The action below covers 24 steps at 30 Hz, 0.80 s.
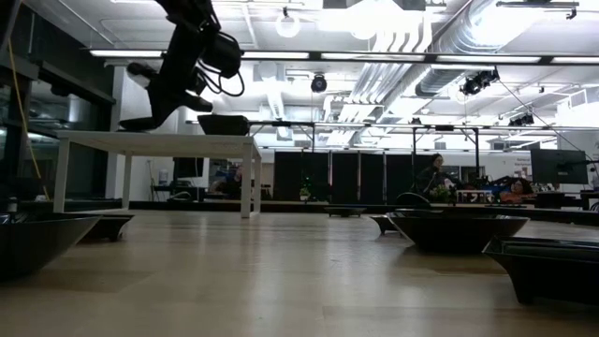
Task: Pick & Place Mini shaped plates
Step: Stack the black leaf-shaped plate on the black leaf-shaped plate on the shelf
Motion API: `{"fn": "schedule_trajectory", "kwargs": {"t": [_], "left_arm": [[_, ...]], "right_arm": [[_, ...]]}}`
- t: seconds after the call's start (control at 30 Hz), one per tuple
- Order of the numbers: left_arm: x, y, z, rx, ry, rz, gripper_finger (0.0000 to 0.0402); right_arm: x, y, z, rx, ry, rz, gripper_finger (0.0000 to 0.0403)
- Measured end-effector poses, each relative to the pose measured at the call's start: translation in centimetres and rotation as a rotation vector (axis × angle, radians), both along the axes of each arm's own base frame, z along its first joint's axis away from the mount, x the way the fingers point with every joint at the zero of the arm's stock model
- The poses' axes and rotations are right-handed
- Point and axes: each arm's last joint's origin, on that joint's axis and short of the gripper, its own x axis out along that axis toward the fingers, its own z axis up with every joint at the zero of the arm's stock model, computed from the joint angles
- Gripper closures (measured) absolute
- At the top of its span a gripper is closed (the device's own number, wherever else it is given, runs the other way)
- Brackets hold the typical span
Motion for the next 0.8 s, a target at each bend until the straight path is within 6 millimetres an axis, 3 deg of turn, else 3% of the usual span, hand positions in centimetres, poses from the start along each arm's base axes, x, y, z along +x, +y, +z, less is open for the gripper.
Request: {"fn": "schedule_trajectory", "kwargs": {"t": [0.8], "left_arm": [[0.2, 0.8, -1.0, -0.05, 0.018, 0.006, 0.0393]], "right_arm": [[0.0, 0.0, -0.3, 0.015, 0.022, 0.003, 0.0217]]}}
